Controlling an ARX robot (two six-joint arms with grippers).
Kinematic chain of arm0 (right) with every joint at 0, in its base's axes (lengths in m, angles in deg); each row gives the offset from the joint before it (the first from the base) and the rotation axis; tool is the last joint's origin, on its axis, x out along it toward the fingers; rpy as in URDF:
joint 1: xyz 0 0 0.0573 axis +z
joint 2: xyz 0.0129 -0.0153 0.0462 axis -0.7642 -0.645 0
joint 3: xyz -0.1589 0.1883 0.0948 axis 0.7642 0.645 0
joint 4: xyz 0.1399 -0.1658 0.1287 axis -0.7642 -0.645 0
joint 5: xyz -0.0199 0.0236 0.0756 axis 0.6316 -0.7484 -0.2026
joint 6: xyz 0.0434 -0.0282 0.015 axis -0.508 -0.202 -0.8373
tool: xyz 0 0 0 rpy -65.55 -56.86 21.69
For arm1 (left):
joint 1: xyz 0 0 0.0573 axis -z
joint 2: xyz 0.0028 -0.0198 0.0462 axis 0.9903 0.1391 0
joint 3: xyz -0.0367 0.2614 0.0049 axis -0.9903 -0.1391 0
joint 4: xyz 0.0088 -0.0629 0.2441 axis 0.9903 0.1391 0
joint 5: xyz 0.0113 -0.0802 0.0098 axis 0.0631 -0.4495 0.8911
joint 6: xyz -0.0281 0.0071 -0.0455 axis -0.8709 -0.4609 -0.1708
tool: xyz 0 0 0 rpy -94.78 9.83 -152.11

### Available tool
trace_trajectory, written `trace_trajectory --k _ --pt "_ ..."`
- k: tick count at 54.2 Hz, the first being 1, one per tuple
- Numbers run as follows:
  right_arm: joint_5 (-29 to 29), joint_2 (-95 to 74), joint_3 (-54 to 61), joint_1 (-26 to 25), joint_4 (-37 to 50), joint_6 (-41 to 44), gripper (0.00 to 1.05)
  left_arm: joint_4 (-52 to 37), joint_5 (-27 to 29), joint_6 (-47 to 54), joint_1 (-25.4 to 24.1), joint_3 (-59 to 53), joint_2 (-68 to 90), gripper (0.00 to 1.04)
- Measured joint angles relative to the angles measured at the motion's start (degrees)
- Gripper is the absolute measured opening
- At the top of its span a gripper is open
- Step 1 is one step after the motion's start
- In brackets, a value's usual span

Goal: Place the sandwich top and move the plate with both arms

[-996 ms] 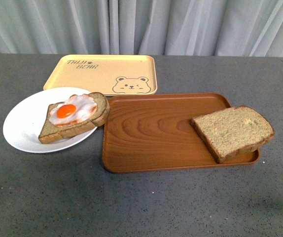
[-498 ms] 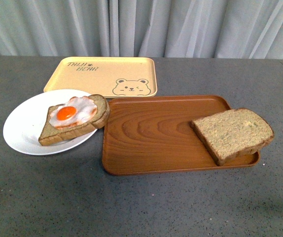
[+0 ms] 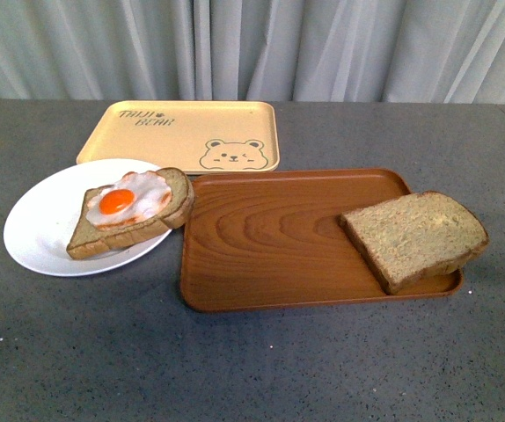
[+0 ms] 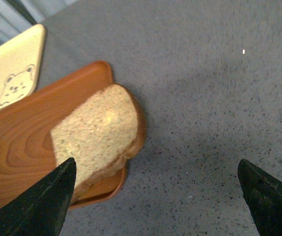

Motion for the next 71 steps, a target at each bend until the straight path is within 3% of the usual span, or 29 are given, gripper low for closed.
trace_trajectory --k 9,29,37,56,63,71 --pt "1.0 -14.7 -5.8 4.7 3.1 -4.1 0.96 0.0 0.0 0.0 0.0 0.0 0.0 0.96" --pt "4.0 -25.7 -14.0 9.9 4.2 -8.0 0.95 0.0 0.0 0.0 0.0 0.0 0.0 0.96" --pt "4.6 -27.2 -16.2 10.9 3.8 -8.7 0.74 0.0 0.0 0.0 0.0 0.0 0.0 0.96" --pt "2.9 -21.9 -15.4 11.4 2.6 -14.6 0.05 0.0 0.0 0.0 0.0 0.0 0.0 0.96" --pt "2.7 -14.1 -15.0 13.1 1.4 -17.4 0.03 0.0 0.0 0.0 0.0 0.0 0.0 0.96" --pt "4.9 -9.4 -18.0 21.5 0.2 -20.9 0.03 0.0 0.0 0.0 0.0 0.0 0.0 0.96"
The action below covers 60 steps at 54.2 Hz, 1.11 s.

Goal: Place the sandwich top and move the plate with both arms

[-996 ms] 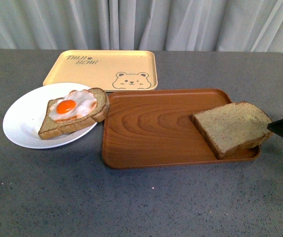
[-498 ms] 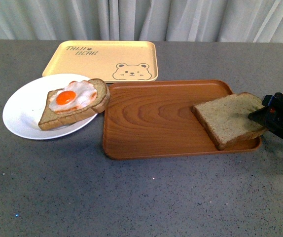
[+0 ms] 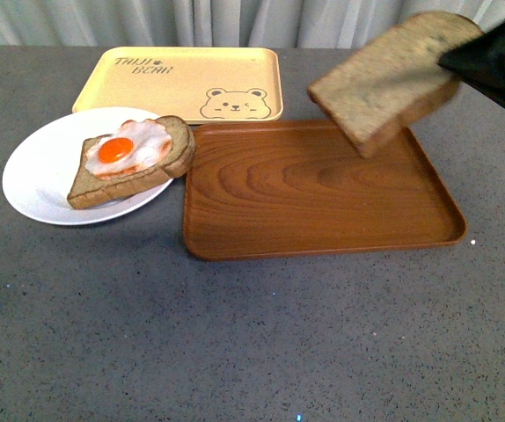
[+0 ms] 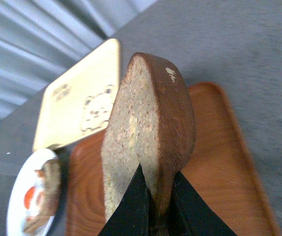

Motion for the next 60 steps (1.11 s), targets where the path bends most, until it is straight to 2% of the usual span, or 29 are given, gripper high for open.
trace_trajectory --k 6,11,17,29,38,48,60 --pt "2.6 -1.8 -4.9 7.5 -0.3 -2.3 0.03 0.0 0.0 0.0 0.0 0.0 0.0 0.96" --pt "7.2 -8.2 -14.0 16.3 -1.2 -5.1 0.03 0.0 0.0 0.0 0.0 0.0 0.0 0.96" --pt "10.1 -16.1 -24.1 22.9 -3.4 -8.0 0.03 0.0 0.0 0.0 0.0 0.0 0.0 0.96" --pt "12.6 -27.4 -36.1 30.1 -6.5 -13.0 0.03 0.0 0.0 0.0 0.0 0.0 0.0 0.96" --pt "13.9 -31.7 -37.2 32.5 -7.8 -13.4 0.03 0.0 0.0 0.0 0.0 0.0 0.0 0.96" --pt "14.9 -30.9 -32.3 32.8 -4.4 -12.7 0.30 0.0 0.0 0.0 0.0 0.0 0.0 0.96" --pt "18.9 -24.3 -23.0 31.1 3.8 -7.4 0.64 0.0 0.0 0.0 0.0 0.0 0.0 0.96"
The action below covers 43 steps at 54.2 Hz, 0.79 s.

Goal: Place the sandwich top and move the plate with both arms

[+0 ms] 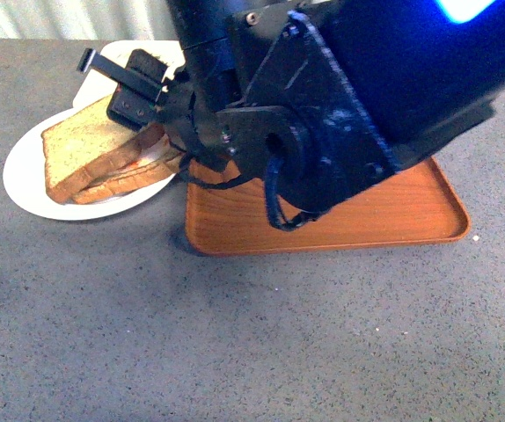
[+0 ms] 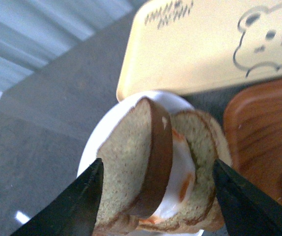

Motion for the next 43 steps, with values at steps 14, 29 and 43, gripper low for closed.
trace_trajectory --k 14,29,43 --pt "23.9 18.1 24.9 -7.4 25.0 30.7 0.64 0.0 0.0 0.0 0.0 0.0 0.0 0.96" --pt "16.3 34.4 45.9 -16.7 28.4 41.1 0.16 0.0 0.0 0.0 0.0 0.0 0.0 0.96" --pt "9.8 47.2 56.0 -23.0 25.7 42.2 0.02 0.0 0.0 0.0 0.0 0.0 0.0 0.96"
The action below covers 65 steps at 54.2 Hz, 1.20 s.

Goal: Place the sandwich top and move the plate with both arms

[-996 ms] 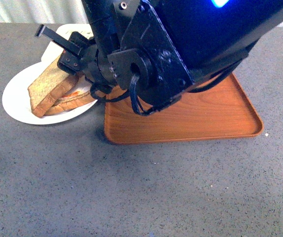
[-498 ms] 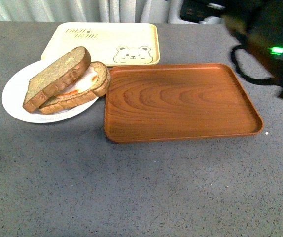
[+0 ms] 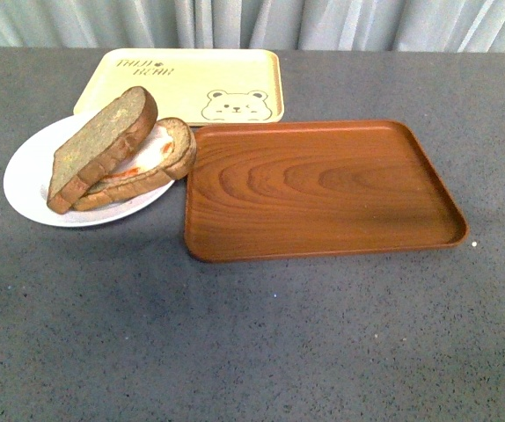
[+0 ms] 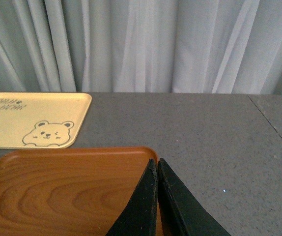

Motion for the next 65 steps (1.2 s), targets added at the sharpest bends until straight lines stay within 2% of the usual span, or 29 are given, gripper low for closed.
trace_trajectory --k 9,28,32,35,40,65 --pt "-3.8 9.8 5.0 -3.9 -5.0 0.1 0.02 0.0 0.0 0.0 0.0 0.0 0.0 0.96" --pt "-8.2 26.8 9.7 -8.5 -17.4 0.1 0.02 0.0 0.0 0.0 0.0 0.0 0.0 0.96" --pt "-12.4 30.3 10.3 -11.5 -20.1 0.2 0.02 0.0 0.0 0.0 0.0 0.0 0.0 0.96" --pt "-13.0 34.0 10.3 -13.5 -23.4 0.2 0.02 0.0 0.0 0.0 0.0 0.0 0.0 0.96" --pt "-13.2 39.6 10.3 -13.7 -28.2 0.2 0.02 0.0 0.0 0.0 0.0 0.0 0.0 0.96" --pt "-13.2 54.3 10.4 -13.7 -42.0 0.2 0.02 0.0 0.0 0.0 0.0 0.0 0.0 0.96"
